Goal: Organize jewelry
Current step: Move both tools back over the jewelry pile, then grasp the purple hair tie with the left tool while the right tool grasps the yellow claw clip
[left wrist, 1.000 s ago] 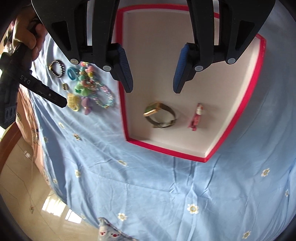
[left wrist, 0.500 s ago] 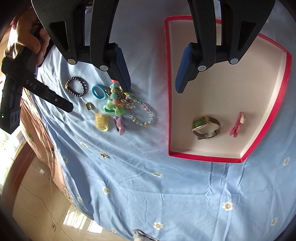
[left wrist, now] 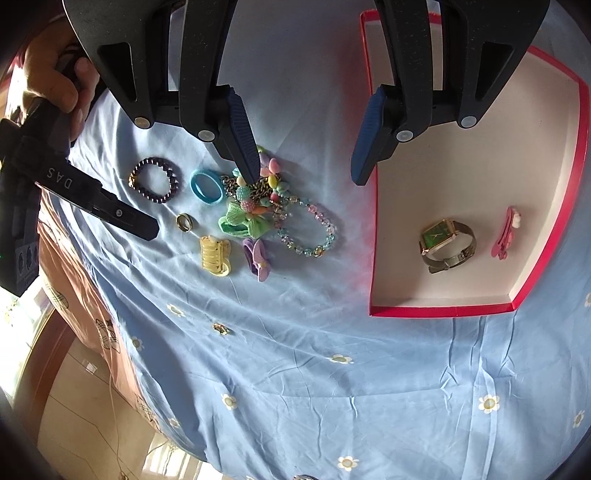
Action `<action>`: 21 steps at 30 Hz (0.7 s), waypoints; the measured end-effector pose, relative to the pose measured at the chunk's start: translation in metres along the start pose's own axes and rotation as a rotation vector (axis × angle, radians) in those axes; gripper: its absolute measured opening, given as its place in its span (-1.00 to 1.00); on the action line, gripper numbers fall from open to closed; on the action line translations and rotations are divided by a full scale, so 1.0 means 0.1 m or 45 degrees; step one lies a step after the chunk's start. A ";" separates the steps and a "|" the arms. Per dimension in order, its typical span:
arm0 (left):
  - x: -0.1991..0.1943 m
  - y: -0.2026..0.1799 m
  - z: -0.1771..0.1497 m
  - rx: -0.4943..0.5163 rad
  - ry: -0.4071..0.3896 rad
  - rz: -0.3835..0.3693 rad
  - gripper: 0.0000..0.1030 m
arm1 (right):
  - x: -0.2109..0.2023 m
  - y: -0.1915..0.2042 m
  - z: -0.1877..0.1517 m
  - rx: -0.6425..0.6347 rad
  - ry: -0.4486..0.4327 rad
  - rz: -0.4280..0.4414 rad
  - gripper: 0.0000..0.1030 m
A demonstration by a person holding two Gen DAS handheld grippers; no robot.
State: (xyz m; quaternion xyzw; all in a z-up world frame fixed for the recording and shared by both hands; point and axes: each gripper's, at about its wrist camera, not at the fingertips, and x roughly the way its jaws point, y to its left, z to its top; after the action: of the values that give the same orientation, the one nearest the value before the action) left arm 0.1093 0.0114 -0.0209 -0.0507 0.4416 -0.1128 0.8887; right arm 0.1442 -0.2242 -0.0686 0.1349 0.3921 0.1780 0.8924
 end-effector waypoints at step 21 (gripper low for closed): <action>0.53 -0.07 0.41 0.063 0.082 -0.021 -0.03 | 0.72 -0.01 0.30 -0.036 0.131 -0.010 0.00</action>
State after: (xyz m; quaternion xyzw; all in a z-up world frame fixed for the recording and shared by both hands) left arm 0.1720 -0.0088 -0.0355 -0.0286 0.4666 -0.1327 0.8740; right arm 0.2120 -0.1974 -0.0963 0.1114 0.4353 0.1869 0.8736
